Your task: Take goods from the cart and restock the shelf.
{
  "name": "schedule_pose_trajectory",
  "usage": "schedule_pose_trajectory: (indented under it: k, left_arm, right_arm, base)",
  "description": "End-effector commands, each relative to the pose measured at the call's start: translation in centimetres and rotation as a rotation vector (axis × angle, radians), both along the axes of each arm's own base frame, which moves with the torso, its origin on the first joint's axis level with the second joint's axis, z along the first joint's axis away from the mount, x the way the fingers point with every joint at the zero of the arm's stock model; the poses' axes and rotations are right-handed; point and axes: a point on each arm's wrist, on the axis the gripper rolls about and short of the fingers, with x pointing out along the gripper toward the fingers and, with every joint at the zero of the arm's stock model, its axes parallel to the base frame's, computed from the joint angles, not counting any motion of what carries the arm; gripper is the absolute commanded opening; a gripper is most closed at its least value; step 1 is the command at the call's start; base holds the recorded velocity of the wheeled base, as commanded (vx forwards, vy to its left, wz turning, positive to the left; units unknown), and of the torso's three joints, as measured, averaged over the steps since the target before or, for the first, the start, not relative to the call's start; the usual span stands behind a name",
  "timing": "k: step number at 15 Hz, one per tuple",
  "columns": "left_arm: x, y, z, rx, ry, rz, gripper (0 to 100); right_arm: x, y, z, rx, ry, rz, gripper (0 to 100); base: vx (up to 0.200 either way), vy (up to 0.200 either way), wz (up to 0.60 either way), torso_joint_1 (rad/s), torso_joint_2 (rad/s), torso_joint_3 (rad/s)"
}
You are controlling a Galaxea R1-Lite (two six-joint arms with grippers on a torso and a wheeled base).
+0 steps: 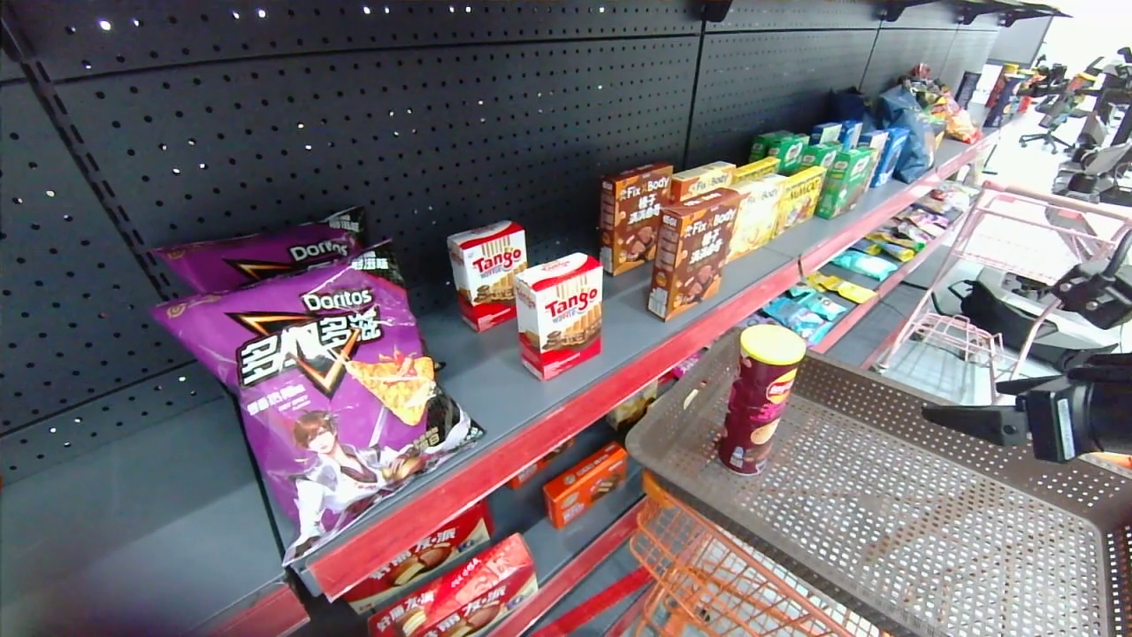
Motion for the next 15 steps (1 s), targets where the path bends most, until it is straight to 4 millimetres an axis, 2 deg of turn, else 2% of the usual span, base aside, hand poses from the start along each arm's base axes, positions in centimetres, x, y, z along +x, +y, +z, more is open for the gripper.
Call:
schedule_pose_trajectory:
  k: [1, 5, 8, 9, 15]
  left_arm:
    - [0.0, 0.0, 0.0, 0.000, 0.000, 0.000, 100]
    - [0.0, 0.0, 0.0, 0.000, 0.000, 0.000, 100]
    - [0.0, 0.0, 0.0, 0.000, 0.000, 0.000, 100]
    - [0.0, 0.0, 0.0, -0.002, -0.002, 0.000, 100]
    - [0.0, 0.0, 0.0, 0.000, 0.000, 0.000, 100]
  right_arm:
    - [3.6, 0.0, -3.5, -0.003, 0.046, 0.015, 100]
    - [6.1, 1.0, -5.1, -0.001, 0.068, 0.121, 100]
    - [7.6, 2.0, -5.4, -0.005, 0.040, 0.161, 100]
    - [8.8, 2.9, -5.6, -0.006, 0.031, 0.189, 100]
    - [11.5, 5.5, -6.2, -0.006, 0.027, 0.264, 100]
  base:
    - [0.000, 0.000, 0.00, 0.000, 0.00, 0.000]
    - [0.000, 0.000, 0.00, 0.000, 0.00, 0.000]
    - [0.000, 0.000, 0.00, 0.000, 0.00, 0.000]
    - [0.000, 0.000, 0.00, 0.000, 0.00, 0.000]
    - [0.000, 0.000, 0.00, 0.000, 0.00, 0.000]
